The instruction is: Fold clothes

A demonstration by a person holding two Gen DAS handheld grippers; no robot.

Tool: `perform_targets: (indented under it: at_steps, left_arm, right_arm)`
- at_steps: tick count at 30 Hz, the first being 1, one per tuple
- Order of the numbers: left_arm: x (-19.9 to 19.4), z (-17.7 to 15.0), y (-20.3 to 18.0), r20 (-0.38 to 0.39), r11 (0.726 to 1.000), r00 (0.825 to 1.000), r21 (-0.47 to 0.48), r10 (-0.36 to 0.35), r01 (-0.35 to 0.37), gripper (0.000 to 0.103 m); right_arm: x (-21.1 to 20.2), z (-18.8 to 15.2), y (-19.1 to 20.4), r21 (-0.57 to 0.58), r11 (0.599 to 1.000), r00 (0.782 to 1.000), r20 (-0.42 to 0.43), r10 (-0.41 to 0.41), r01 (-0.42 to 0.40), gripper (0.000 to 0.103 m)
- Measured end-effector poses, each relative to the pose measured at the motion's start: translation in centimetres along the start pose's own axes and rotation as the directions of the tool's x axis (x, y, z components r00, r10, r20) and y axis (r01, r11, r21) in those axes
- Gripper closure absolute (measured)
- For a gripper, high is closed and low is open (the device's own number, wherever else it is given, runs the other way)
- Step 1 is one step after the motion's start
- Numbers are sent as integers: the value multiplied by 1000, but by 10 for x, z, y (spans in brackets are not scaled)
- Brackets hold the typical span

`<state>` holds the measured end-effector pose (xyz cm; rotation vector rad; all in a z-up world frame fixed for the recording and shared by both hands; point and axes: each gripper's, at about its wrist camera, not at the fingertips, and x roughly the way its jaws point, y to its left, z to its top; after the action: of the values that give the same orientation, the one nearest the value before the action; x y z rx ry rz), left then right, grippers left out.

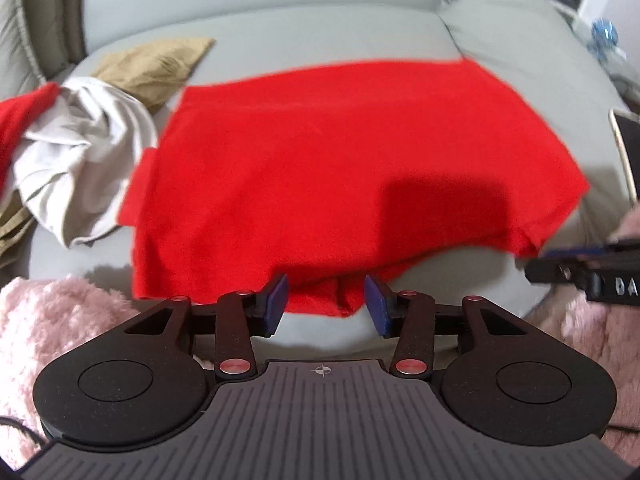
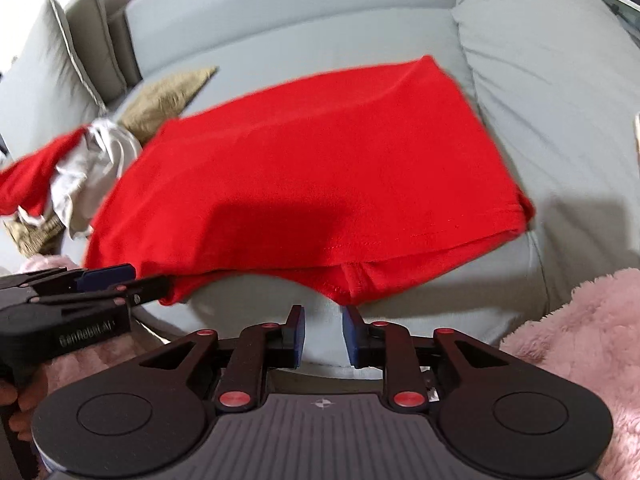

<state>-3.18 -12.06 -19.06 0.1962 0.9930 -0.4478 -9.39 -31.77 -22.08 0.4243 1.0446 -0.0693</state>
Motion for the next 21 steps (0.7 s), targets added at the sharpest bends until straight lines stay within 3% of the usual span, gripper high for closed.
perform_targets:
  at_steps: [4, 11, 15, 21]
  left_arm:
    - [-5, -2, 0, 28, 1000, 1000, -6, -1, 1, 54]
    - [8, 3, -3, -4, 1000, 1000, -2, 3, -3, 54]
    - [8, 3, 3, -10, 999, 1000, -40, -2, 1, 54]
    - [9, 1, 8, -20, 998, 1000, -62, 5, -6, 54]
  right_arm:
    - [-15, 3, -30, 135, 989, 996, 82, 43, -54, 67]
    - [-17, 22, -81, 313, 949, 990, 137, -20, -24, 60]
    - [-12, 24, -112, 462, 884, 988, 152, 7, -77, 52]
    - [3, 18, -134, 578, 803, 980, 196, 35, -144, 44]
